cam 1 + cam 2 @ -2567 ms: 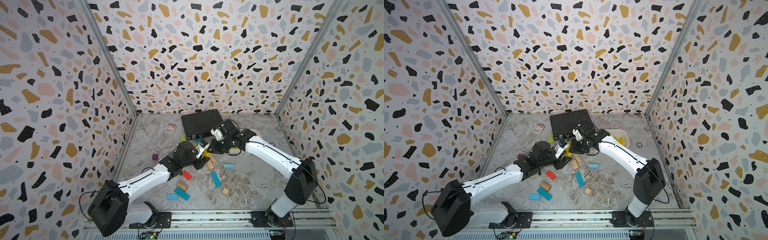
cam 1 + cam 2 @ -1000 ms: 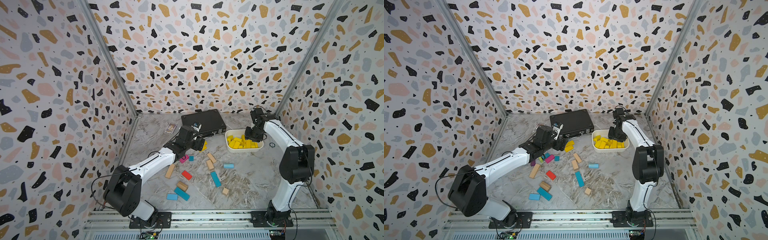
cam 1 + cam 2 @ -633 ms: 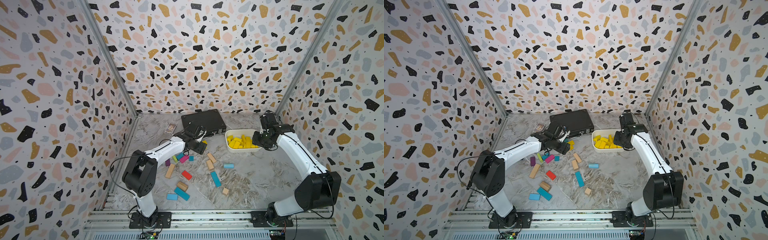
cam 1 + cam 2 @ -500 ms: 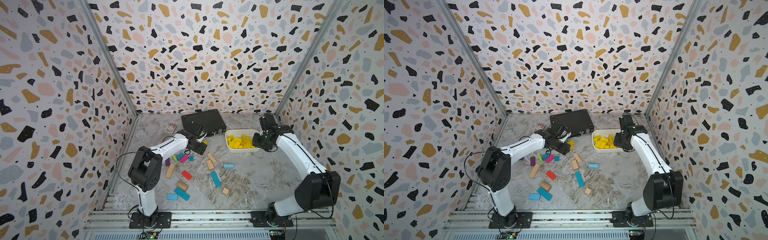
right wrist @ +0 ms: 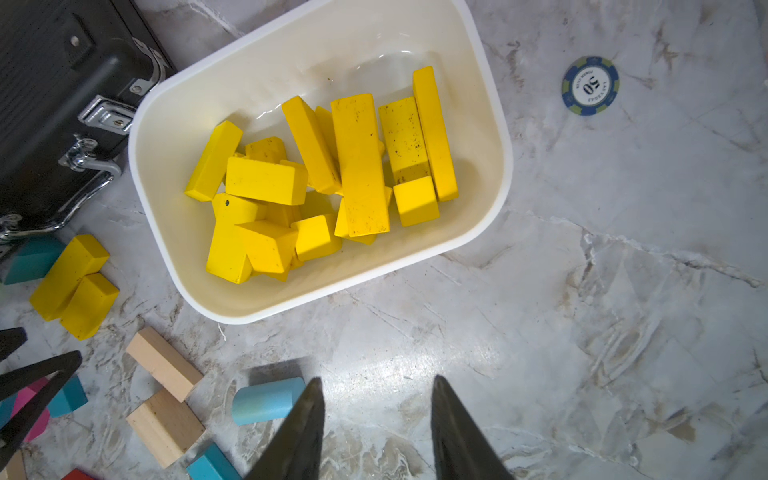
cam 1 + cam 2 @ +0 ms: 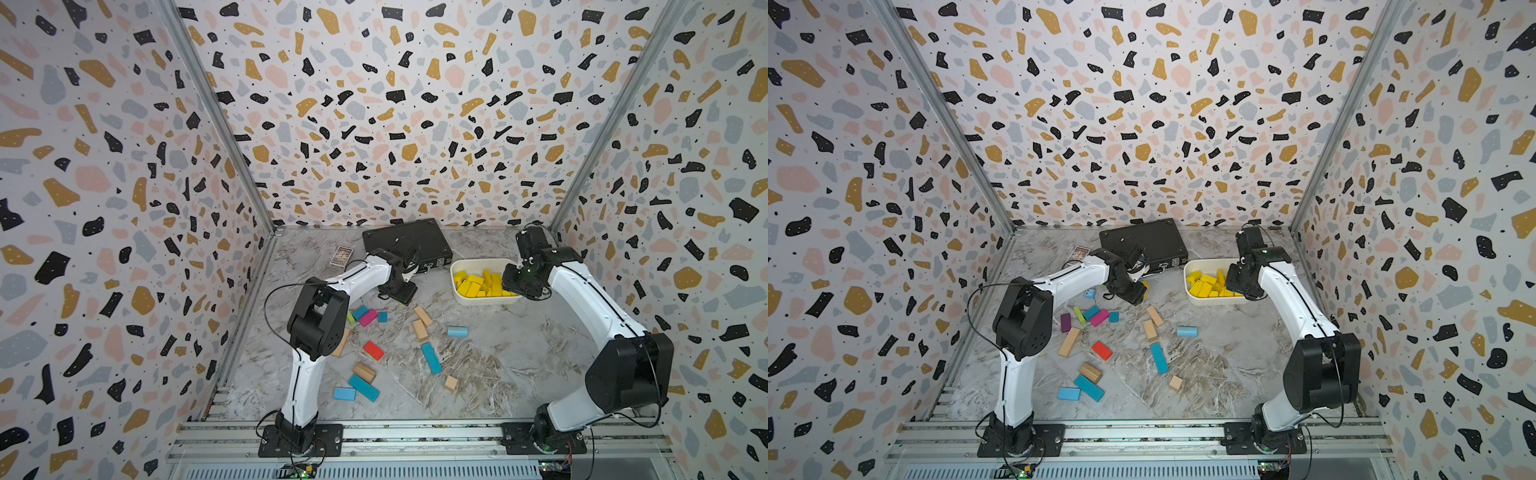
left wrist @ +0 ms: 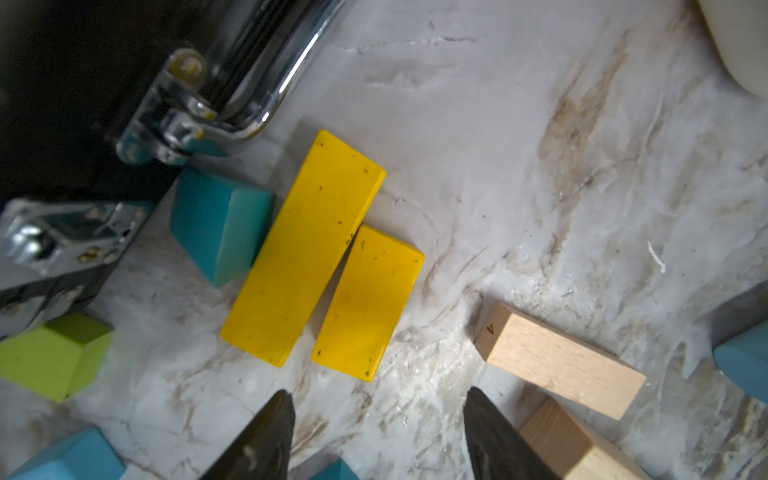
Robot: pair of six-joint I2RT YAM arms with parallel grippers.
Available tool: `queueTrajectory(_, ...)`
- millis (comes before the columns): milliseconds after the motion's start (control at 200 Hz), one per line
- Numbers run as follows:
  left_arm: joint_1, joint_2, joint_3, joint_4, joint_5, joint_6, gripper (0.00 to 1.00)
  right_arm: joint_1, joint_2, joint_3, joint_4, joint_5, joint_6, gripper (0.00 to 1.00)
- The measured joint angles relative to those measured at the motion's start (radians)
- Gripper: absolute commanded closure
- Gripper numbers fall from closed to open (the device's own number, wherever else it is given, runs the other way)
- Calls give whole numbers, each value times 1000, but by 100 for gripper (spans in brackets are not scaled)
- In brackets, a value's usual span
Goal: Pick out the yellow building blocks
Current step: Pick up the building block from the center of the board.
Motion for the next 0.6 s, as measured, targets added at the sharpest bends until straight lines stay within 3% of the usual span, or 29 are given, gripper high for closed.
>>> queueTrajectory(440, 1, 109, 83, -50, 4, 23, 51, 0, 17, 26, 0, 0, -15, 56)
queueTrajectory(601, 2, 129, 104, -59, 3, 36, 68, 0, 21, 26, 0, -1, -15, 56)
